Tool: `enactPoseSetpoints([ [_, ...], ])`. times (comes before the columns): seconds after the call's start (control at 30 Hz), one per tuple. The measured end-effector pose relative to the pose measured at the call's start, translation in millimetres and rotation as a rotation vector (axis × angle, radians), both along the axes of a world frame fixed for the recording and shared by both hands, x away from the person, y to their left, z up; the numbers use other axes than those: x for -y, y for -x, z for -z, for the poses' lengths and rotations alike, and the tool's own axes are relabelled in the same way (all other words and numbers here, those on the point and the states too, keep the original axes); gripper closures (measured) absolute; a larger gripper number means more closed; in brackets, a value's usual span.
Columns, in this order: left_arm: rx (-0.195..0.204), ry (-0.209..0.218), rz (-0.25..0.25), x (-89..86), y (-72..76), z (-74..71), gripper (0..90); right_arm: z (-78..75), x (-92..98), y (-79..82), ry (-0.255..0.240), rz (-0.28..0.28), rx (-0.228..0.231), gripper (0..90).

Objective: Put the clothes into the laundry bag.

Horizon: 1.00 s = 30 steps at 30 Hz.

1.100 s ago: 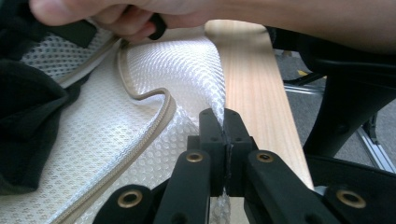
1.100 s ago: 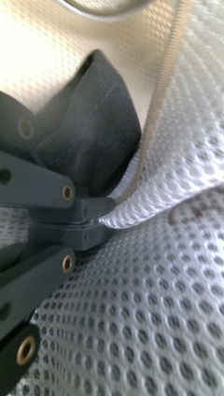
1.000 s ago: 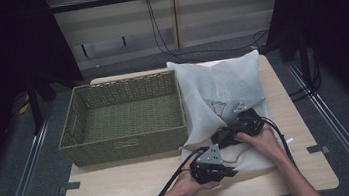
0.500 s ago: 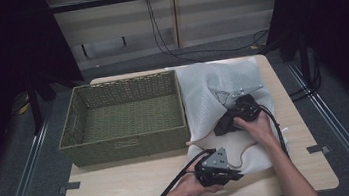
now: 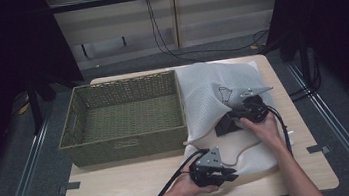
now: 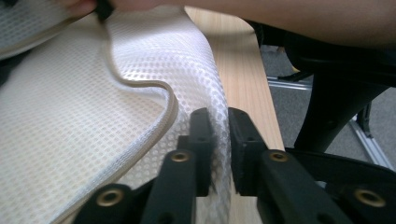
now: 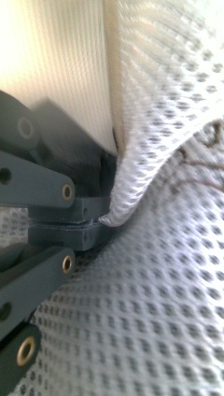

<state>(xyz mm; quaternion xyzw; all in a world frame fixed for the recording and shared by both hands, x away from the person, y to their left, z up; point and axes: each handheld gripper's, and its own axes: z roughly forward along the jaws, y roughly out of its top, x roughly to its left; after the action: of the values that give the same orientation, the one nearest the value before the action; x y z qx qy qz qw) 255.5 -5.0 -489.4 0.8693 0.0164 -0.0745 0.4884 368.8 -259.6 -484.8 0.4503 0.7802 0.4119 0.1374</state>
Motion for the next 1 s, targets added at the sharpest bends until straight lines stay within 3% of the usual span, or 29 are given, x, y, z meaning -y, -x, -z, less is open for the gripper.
enactPoseSetpoints([
  [0.1, 0.008, 0.007, -0.032, -10.3, -1.8, -5.6, 72.2, -15.7, 10.7, 19.8, -0.049, -0.047, 0.022, 89.1],
  [0.2, 0.014, 0.022, -0.066, -22.6, -5.2, -10.7, 71.4, -20.7, 15.2, 29.9, -0.072, -0.072, 0.028, 89.1],
  [0.33, 0.041, 0.027, -0.103, -42.6, -9.3, -16.5, 73.9, -21.5, 24.2, 51.7, -0.035, -0.114, 0.020, 89.0],
  [0.43, 0.045, 0.046, -0.151, -58.5, -13.1, -19.2, 75.3, -21.1, 28.9, 58.6, -0.035, -0.118, 0.022, 89.0],
  [0.57, 0.059, 0.064, -0.221, -83.8, -20.5, -22.7, 75.3, -21.4, 36.4, 69.5, -0.043, -0.108, 0.031, 87.9],
  [0.6, 0.061, 0.066, -0.238, -89.0, -21.7, -23.1, 75.0, -22.7, 38.4, 72.6, -0.053, -0.099, 0.046, 81.7],
  [0.67, 0.060, 0.072, -0.273, -99.2, -25.3, -22.5, 75.0, -23.1, 39.0, 73.8, -0.060, -0.093, 0.050, 78.4],
  [0.73, 0.057, 0.067, -0.297, -108.7, -28.1, -20.1, 75.4, -24.5, 42.4, 79.6, -0.071, -0.065, 0.069, 67.0],
  [0.8, 0.059, 0.066, -0.322, -117.4, -29.3, -17.9, 75.4, -25.8, 46.6, 85.0, -0.070, -0.059, 0.079, 65.4],
  [1.0, 0.048, 0.069, -0.387, -134.2, -34.5, -15.1, 71.1, -28.2, 74.0, 110.6, -0.047, 0.038, 0.107, 57.6],
])
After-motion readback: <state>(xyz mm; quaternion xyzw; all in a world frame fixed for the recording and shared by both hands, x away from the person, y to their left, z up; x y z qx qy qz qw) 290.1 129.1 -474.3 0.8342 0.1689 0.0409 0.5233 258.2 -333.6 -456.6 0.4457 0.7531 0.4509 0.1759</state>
